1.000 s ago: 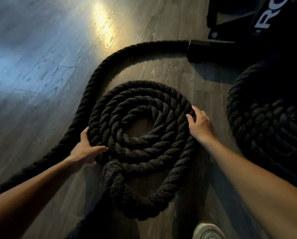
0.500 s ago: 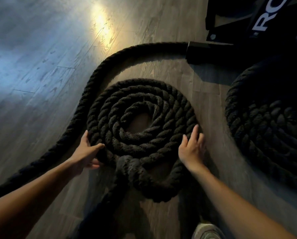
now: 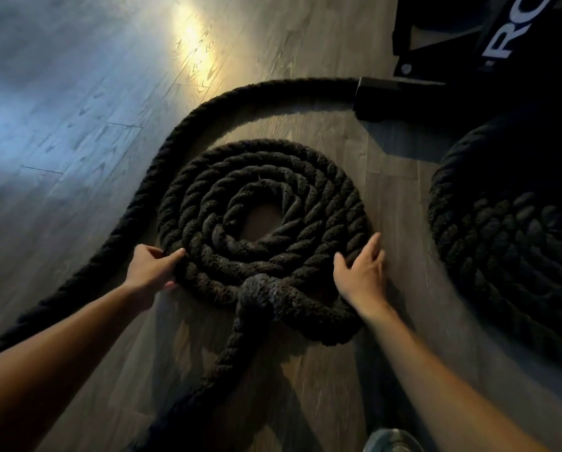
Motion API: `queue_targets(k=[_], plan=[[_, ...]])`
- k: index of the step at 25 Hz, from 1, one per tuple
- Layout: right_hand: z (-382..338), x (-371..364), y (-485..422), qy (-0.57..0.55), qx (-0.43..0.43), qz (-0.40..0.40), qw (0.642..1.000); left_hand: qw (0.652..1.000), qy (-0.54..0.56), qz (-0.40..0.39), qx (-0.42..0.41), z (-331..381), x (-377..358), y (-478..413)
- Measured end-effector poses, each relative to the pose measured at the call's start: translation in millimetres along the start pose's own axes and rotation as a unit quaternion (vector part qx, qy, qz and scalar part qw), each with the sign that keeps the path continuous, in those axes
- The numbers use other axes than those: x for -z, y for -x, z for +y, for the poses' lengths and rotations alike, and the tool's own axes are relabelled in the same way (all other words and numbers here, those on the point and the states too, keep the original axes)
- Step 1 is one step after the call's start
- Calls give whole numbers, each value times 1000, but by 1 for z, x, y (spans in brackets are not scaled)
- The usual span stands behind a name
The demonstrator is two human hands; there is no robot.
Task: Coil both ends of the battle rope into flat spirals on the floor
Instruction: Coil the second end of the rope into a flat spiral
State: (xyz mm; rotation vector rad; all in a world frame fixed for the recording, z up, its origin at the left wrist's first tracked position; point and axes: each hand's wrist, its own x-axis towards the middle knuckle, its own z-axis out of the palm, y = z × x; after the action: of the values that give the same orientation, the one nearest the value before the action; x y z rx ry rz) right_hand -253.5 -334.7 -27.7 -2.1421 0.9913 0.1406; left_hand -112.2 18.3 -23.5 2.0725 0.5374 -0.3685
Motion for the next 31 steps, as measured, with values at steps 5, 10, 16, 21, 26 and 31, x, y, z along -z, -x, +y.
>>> queue_targets(k=[5,10,16,21,26,31], plan=[[3,-2,25,10,-49,-56,997,993,83,-69,46,13,2,-6],[-3,7,3,111,43,2,993,991,40,-100,79,11,4,7],[-13,41,-56,192,70,21,979,980,79,-146,113,-6,-1,40],[-19,53,-36,163,18,-51,985,995,40,-59,76,7,3,32],[3,65,30,-155,-190,-187,951,991,68,-86,72,9,6,19],[21,50,39,-257,-178,-112,943,989,101,-72,81,7,1,26]])
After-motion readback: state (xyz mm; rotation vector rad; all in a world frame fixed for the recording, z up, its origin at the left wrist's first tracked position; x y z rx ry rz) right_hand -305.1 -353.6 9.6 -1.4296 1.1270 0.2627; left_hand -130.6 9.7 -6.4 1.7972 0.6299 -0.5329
